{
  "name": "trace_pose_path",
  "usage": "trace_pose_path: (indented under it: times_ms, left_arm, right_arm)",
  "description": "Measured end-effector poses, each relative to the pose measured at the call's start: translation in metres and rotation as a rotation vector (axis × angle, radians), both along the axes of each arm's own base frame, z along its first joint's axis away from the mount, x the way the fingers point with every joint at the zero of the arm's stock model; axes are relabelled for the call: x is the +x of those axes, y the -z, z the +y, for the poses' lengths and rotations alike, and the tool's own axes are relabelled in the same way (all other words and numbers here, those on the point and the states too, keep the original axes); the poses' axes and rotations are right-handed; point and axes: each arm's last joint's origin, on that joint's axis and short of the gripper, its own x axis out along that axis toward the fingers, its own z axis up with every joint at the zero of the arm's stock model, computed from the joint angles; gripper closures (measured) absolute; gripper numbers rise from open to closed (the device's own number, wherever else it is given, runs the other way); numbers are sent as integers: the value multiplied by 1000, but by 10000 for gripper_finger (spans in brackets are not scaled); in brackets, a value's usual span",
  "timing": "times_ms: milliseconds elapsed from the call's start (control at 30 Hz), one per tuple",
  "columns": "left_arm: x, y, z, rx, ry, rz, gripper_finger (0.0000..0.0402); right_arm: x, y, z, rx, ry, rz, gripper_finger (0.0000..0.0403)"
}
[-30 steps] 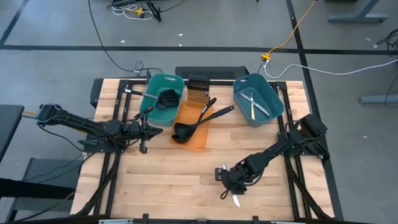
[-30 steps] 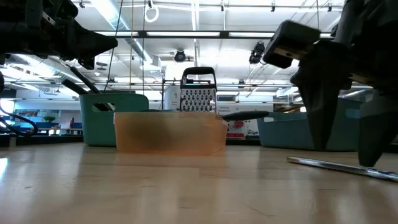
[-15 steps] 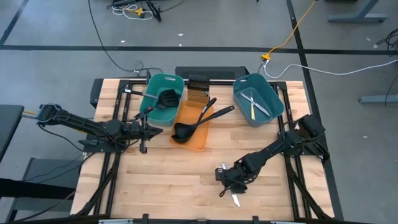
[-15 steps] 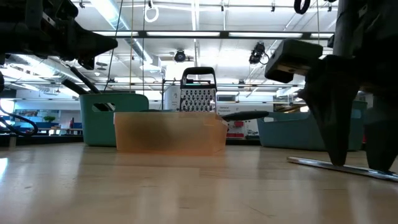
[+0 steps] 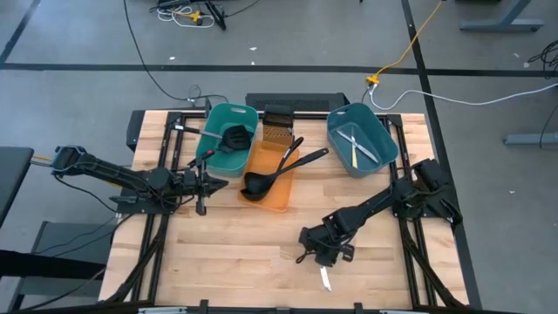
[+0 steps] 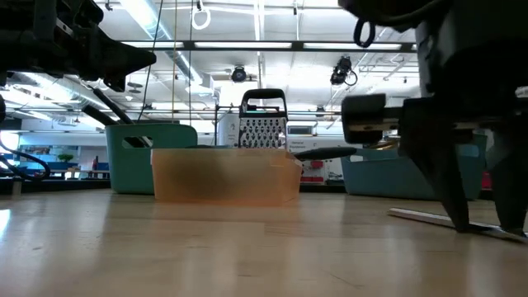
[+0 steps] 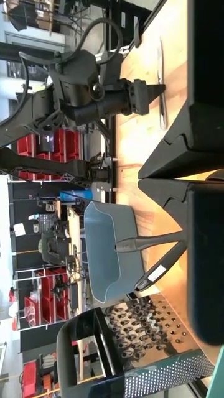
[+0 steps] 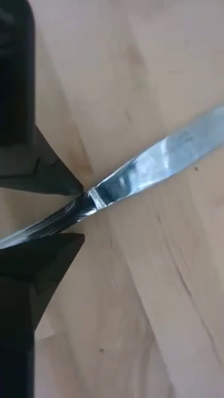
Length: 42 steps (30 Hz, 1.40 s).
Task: Pick & Place Kitchen Items
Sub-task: Put the silver knife into the blue bin
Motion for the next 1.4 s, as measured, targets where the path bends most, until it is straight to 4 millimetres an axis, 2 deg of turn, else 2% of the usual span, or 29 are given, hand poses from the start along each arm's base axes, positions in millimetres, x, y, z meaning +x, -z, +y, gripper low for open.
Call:
trace_pose_path:
  times_ms: [267, 467, 833, 1000, 1167, 1300, 1400]
  left_arm:
    - [0, 0, 0, -26, 2, -5, 388]
    - [0, -1, 0, -27, 2, -9, 388]
    - [0, -1, 0, -36, 3, -15, 388]
    - [3, -8, -2, -111, 27, -12, 389]
    - [22, -37, -21, -98, 136, 105, 397]
    - [51, -55, -43, -63, 136, 194, 386]
    - [77, -61, -58, -60, 113, 333, 366]
  right_arm:
    - [4, 6, -7, 58, 203, 111, 324]
    - [9, 6, -11, 119, 474, 183, 343]
    - [19, 4, -11, 237, 879, 262, 344]
    - [17, 7, -10, 210, 945, 229, 344]
    - [10, 20, -16, 294, 961, 212, 344]
    - [6, 28, -20, 392, 980, 208, 344]
    - [6, 30, -21, 423, 987, 207, 344]
